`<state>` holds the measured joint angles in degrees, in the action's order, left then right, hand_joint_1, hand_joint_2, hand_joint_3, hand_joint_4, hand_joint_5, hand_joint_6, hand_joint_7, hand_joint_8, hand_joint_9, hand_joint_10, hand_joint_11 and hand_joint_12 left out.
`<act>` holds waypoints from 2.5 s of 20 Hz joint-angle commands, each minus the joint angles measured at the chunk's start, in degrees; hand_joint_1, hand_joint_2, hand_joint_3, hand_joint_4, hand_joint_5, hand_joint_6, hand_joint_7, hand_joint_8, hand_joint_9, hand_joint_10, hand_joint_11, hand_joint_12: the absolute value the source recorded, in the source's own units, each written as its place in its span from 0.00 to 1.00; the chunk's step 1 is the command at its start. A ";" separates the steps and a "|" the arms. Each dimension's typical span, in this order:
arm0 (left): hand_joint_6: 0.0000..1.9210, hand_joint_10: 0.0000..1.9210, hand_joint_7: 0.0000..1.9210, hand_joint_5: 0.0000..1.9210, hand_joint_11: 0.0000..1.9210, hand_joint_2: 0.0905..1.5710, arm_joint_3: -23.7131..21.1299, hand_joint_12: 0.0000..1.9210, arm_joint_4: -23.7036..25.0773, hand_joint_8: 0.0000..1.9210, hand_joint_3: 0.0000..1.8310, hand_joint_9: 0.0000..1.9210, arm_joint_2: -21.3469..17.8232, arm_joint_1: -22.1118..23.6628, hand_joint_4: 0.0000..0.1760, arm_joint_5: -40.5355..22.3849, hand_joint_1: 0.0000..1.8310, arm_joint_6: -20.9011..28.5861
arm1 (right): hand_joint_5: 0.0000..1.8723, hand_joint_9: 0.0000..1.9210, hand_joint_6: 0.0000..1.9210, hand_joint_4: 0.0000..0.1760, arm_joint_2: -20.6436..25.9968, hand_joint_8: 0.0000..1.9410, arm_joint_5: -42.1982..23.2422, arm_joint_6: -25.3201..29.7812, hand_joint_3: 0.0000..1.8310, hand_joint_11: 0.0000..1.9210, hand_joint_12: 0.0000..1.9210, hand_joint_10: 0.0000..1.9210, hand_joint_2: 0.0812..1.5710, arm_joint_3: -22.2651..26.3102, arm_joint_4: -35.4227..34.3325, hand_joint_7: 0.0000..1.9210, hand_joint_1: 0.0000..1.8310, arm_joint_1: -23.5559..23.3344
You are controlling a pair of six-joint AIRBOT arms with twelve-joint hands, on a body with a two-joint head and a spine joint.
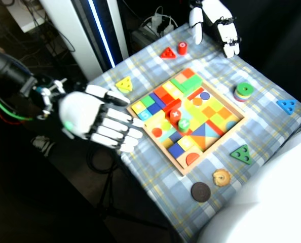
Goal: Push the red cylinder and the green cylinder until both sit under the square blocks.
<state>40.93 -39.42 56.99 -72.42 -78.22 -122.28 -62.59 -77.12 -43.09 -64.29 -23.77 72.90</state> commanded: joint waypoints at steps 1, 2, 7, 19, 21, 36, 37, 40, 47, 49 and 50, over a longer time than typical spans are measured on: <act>0.00 0.00 0.20 0.08 0.15 0.81 0.07 0.02 2.72 0.00 0.00 0.20 -0.19 0.40 0.32 -6.15 0.00 0.12 | 0.40 0.29 0.00 0.17 0.60 0.00 -6.13 0.79 0.00 0.16 0.23 0.00 0.85 -0.26 2.87 0.32 0.17 -1.43; 0.00 0.00 0.20 0.08 0.15 0.81 0.07 0.02 2.72 0.00 0.00 0.20 -0.19 0.40 0.30 -6.16 0.00 0.12 | 0.40 0.29 0.00 0.11 0.94 0.00 -5.68 0.79 0.00 0.15 0.28 0.00 0.85 -0.30 3.73 0.32 0.17 -2.06; 0.00 0.00 0.20 0.09 0.16 0.81 0.13 0.01 2.72 0.00 0.00 0.20 -0.12 0.39 0.31 -6.24 0.01 0.13 | 0.39 0.28 0.00 0.14 2.39 0.00 -4.34 0.79 0.00 0.12 0.32 0.00 0.85 -0.41 6.02 0.31 0.14 -2.99; 0.00 0.00 0.22 0.10 0.18 0.81 0.11 0.01 2.68 0.00 0.00 0.22 -0.14 0.38 0.24 -5.95 0.03 0.12 | 0.31 0.22 0.00 0.00 3.82 0.00 13.04 10.29 0.00 0.13 0.15 0.00 0.79 -7.85 23.77 0.26 0.05 -14.07; 0.00 0.00 0.21 0.10 0.17 0.81 0.07 0.00 2.68 0.00 0.00 0.21 -0.14 0.39 0.29 -5.90 0.03 0.13 | 0.29 0.23 0.00 0.05 3.81 0.00 15.43 10.80 0.00 0.12 0.23 0.00 0.79 -8.59 26.61 0.25 0.03 -16.34; 0.00 0.00 0.21 0.09 0.17 0.81 0.09 0.00 2.66 0.00 0.00 0.21 -0.14 0.39 0.27 -5.69 0.00 0.13 | 0.21 0.00 0.01 0.00 0.04 0.00 26.77 10.86 0.00 0.00 0.00 0.00 0.67 -11.56 38.55 0.04 0.00 -23.19; 0.00 0.00 0.21 0.09 0.17 0.81 0.09 0.00 2.66 0.00 0.00 0.21 -0.15 0.39 0.27 -5.69 0.00 0.13 | 0.22 0.00 0.01 0.00 0.04 0.01 27.16 10.99 0.00 0.00 0.00 0.00 0.67 -11.55 38.88 0.06 0.00 -23.18; 0.00 0.00 0.21 0.09 0.17 0.81 0.06 0.00 2.67 0.00 0.00 0.21 -0.16 0.39 0.28 -5.68 0.00 0.12 | 0.23 0.00 0.01 0.12 0.08 0.01 27.56 12.52 0.00 0.00 0.00 0.00 0.68 -11.55 39.79 0.07 0.00 -23.18; 0.00 0.00 0.20 0.09 0.16 0.82 0.04 0.01 2.66 0.00 0.00 0.20 -0.17 0.38 0.31 -5.56 0.00 0.12 | 0.23 0.00 0.00 0.36 1.15 0.01 28.87 13.05 0.00 0.00 0.00 0.00 0.67 -10.59 41.06 0.08 0.00 -23.16; 0.00 0.00 0.21 0.10 0.18 0.82 0.07 0.01 2.65 0.00 0.00 0.21 -0.18 0.37 0.18 -5.44 0.01 0.12 | 0.22 0.00 0.00 0.52 2.39 0.00 29.36 13.05 0.00 0.00 0.00 0.00 0.68 -9.73 41.08 0.08 0.00 -23.11; 0.00 0.00 0.21 0.10 0.18 0.82 0.07 0.01 2.65 0.00 0.00 0.21 -0.19 0.37 0.18 -5.38 0.00 0.12 | 0.22 0.00 0.00 0.51 3.26 0.01 29.57 13.05 0.00 0.01 0.00 0.00 0.69 -9.25 41.08 0.09 0.00 -22.99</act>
<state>40.93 -39.42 56.99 -72.42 -77.76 -122.28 -59.40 -41.56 -30.37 -73.49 18.87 50.59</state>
